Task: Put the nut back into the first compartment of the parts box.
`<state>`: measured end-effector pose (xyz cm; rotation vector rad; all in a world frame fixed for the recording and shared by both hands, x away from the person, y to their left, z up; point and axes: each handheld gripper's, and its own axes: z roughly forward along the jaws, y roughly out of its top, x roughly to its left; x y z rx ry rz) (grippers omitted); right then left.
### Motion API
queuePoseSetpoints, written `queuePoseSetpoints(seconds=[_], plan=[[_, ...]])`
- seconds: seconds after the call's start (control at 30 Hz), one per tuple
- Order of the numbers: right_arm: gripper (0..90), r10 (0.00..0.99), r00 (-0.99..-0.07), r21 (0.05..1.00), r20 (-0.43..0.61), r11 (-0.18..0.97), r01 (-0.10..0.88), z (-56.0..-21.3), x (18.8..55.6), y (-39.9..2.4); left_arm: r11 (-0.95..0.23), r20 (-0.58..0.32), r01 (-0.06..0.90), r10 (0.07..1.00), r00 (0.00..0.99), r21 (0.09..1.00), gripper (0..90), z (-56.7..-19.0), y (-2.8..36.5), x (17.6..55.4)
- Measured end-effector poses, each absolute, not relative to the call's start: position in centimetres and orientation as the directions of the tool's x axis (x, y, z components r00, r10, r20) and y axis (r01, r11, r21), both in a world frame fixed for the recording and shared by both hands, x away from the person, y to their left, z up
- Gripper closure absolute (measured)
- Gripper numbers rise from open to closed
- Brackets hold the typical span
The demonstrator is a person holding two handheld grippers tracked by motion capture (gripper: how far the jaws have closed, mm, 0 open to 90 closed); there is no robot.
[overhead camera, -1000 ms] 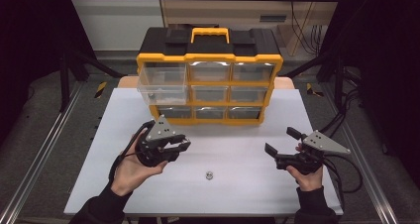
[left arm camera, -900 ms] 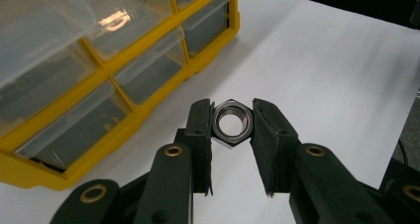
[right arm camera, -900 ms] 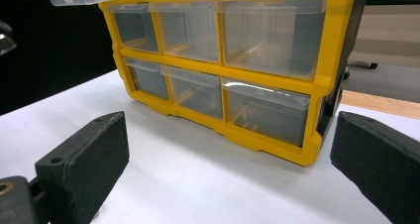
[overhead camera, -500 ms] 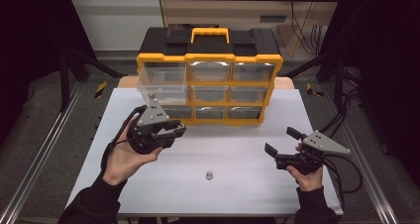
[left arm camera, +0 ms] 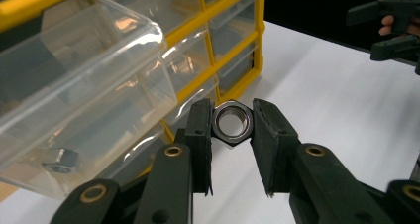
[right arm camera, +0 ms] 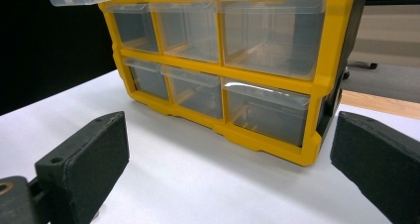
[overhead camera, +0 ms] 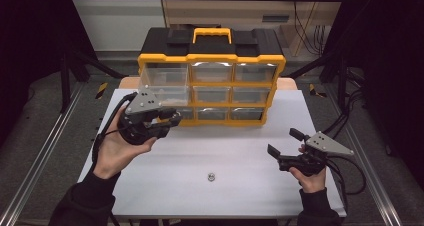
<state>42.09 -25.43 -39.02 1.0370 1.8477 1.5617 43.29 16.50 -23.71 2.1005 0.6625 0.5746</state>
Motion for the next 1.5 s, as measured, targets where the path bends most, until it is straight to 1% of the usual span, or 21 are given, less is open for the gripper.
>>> queuePoseSetpoints(seconds=[0.67, 0.9, 1.17, 1.5], plan=[[2.1, 0.807, -0.582, 0.973, 0.096, 0.048, 0.228, -39.0, 42.1, -25.4, -0.476, 0.174, 0.254, 0.686, 0.707, 0.842, 69.4, -20.0, 17.8, 44.9], [2.1, 0.807, -0.582, 0.973, 0.096, 0.048, 0.227, -39.0, 42.1, -25.4, -0.457, 0.167, 0.268, 0.711, 0.683, 0.848, 69.4, -19.4, 18.1, 45.9], [2.1, 0.807, -0.583, 0.973, 0.096, 0.048, 0.228, -39.0, 42.1, -25.4, -0.456, 0.179, 0.279, 0.733, 0.656, 0.845, 69.4, -18.3, 18.4, 47.2], [2.1, 0.805, -0.586, 0.972, 0.095, 0.051, 0.228, -39.0, 42.1, -25.5, -0.448, 0.179, 0.305, 0.760, 0.626, 0.840, 69.4, -18.6, 18.2, 49.0]])
